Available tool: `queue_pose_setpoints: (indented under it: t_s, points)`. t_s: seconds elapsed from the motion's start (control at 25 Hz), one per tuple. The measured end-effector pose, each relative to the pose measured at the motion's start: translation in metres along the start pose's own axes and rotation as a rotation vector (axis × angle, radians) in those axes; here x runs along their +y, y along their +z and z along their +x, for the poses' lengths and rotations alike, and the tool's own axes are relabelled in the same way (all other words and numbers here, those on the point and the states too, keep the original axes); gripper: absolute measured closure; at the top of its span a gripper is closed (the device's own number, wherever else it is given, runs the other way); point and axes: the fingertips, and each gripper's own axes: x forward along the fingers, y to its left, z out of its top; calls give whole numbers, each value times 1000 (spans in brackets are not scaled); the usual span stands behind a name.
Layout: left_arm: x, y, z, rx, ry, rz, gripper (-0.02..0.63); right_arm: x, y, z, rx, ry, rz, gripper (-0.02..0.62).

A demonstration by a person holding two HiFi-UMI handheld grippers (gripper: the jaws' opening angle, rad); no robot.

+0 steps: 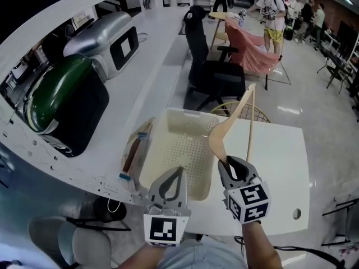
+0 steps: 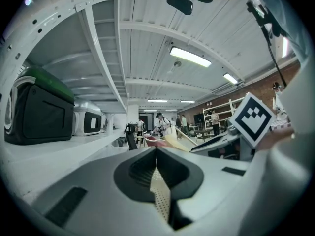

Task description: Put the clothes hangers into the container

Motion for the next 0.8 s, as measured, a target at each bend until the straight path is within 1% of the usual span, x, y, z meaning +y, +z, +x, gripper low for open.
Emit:
queue_pose_setpoints:
  t_s: [0.12,0.28,0.4,0.56,0.8]
  points:
    - [14,1,5,-13,-28,-5,594,6,8,10,-4,-28,-1,494]
    - [45,7,8,-34,-57,-4,594,26,26,30,-27,-49,5,494]
    - [67,12,7,-56,-68,2,594,47,39,47,-47,-43,8,493]
    - [90,13,5,-63,-86,16,594,71,51,69,-65,-32,5,493]
    - [107,9,6,-60,-107,19,594,90,45,99,-49,-8,25,492]
